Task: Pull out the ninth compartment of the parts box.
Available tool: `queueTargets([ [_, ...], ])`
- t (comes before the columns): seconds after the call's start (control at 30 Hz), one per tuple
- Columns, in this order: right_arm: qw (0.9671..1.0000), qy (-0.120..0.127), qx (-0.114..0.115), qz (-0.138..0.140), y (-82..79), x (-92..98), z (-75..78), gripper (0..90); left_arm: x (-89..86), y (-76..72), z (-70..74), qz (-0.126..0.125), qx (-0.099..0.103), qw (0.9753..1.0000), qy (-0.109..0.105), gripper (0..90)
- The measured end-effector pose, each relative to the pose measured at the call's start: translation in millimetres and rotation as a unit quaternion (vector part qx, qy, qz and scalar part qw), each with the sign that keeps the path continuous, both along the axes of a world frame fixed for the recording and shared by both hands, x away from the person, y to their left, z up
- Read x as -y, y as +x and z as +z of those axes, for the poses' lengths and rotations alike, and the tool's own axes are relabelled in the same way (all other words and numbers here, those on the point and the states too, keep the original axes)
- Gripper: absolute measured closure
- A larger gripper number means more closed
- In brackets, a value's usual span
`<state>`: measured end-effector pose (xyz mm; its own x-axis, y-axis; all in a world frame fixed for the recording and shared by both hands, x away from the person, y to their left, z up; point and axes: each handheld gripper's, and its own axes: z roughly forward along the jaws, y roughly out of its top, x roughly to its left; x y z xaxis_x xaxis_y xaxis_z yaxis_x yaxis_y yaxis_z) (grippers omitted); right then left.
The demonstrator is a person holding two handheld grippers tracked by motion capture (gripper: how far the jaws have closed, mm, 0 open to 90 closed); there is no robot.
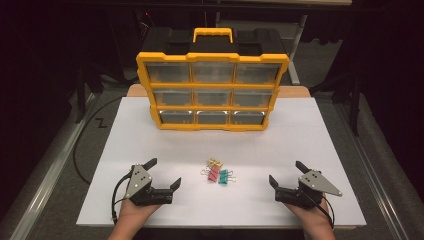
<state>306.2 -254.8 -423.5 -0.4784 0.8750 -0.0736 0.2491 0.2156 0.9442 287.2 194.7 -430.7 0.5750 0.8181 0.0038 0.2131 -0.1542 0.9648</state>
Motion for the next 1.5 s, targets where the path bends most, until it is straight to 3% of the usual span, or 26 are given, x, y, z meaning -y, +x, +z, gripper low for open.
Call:
queueTargets([
  [0.1,0.9999,0.011,-0.004,-0.001,1.1,2.9,0.6,1.3,0.8,0.4,0.1,0.003,-0.005,1.0,-0.005,0.8],
  [0.53,1.0,0.005,-0.008,0.002,3.5,1.8,-0.8,1.3,-1.1,0.8,0.7,0.003,-0.02,0.9998,-0.004,0.8],
  [0.83,0.9999,0.006,-0.008,-0.007,6.4,0.1,-0.8,1.3,-0.9,1.1,-0.8,0.01,-0.018,0.9998,-0.007,0.2],
  [1.17,0.9998,0.0,-0.017,-0.008,30.2,-12.6,-4.6,1.3,-2.0,1.0,-1.8,-0.004,-0.009,0.9996,-0.026,0.2],
  [1.5,0.9998,-0.013,-0.013,-0.011,50.4,-29.4,-5.4,1.7,-4.3,-1.3,0.7,0.008,0.006,0.9995,-0.031,0.2],
])
